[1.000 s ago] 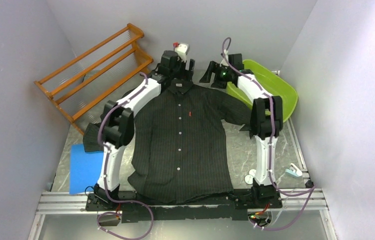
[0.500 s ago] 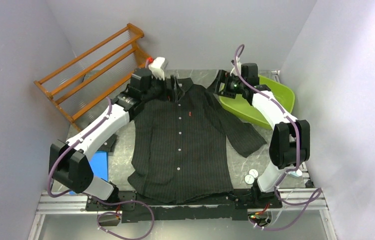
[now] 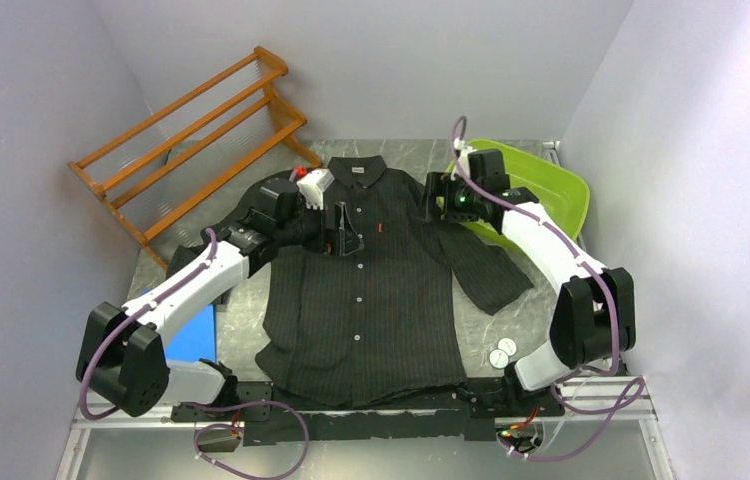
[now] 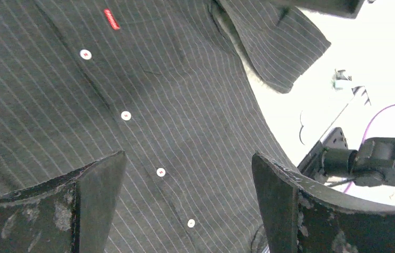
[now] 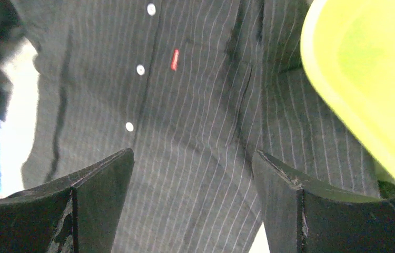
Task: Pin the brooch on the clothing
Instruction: Flatten out the clothes at the center of the board, then move the brooch to the center of the board.
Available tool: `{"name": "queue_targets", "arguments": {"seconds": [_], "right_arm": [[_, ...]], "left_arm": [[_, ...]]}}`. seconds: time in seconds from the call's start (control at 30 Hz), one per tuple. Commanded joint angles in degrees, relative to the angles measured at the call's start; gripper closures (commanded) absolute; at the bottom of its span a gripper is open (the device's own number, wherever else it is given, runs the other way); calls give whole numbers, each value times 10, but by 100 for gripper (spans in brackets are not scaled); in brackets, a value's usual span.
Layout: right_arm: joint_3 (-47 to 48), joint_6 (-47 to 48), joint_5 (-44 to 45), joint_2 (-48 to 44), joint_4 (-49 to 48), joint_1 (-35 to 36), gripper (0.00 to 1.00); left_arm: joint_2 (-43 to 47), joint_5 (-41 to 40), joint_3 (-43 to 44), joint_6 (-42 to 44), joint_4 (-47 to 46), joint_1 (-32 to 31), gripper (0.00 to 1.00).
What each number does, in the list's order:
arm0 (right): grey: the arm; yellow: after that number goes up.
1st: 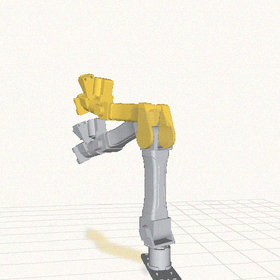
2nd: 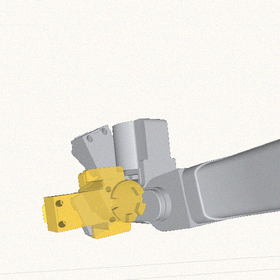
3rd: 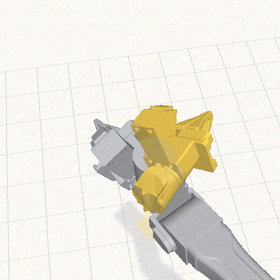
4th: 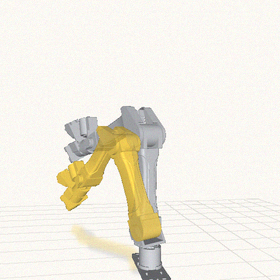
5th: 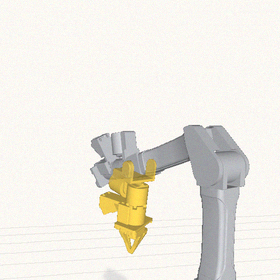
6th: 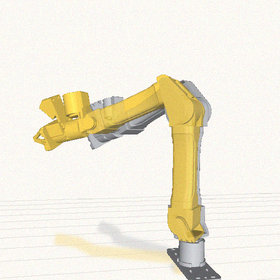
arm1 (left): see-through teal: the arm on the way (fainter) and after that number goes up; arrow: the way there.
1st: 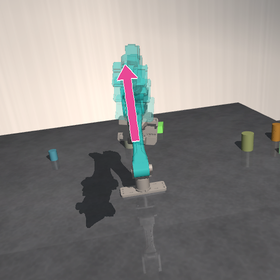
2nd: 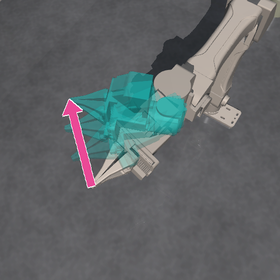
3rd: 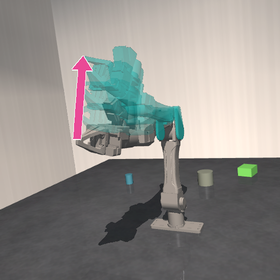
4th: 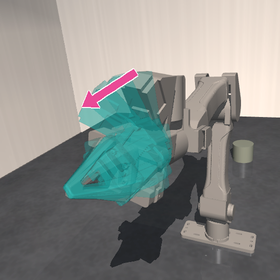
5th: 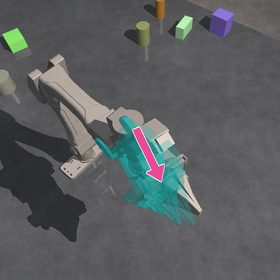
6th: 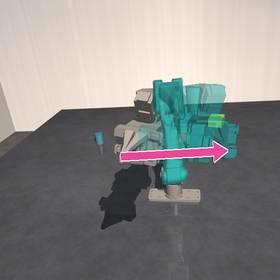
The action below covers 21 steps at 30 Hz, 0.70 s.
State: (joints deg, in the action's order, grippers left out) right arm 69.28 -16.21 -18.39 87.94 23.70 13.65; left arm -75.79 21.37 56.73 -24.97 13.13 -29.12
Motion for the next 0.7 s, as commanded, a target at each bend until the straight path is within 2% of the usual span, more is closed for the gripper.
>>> {"name": "queue_targets", "arguments": {"seconds": [0.0,0.23,0.43,0.67], "right_arm": [[-47,32,79,-28,29,39,13],[-136,-18,3,-70,-21,28,13],[-168,-53,-92,-100,-55,-40,13],[-171,-93,-172,-139,-84,-117,13]], "left_arm": [[2,60,-21,0,-66,-19,6],[-54,94,-6,56,-102,-86,6],[-102,84,9,111,-160,-174,6],[-183,70,58,181,-171,-270,6]]}}
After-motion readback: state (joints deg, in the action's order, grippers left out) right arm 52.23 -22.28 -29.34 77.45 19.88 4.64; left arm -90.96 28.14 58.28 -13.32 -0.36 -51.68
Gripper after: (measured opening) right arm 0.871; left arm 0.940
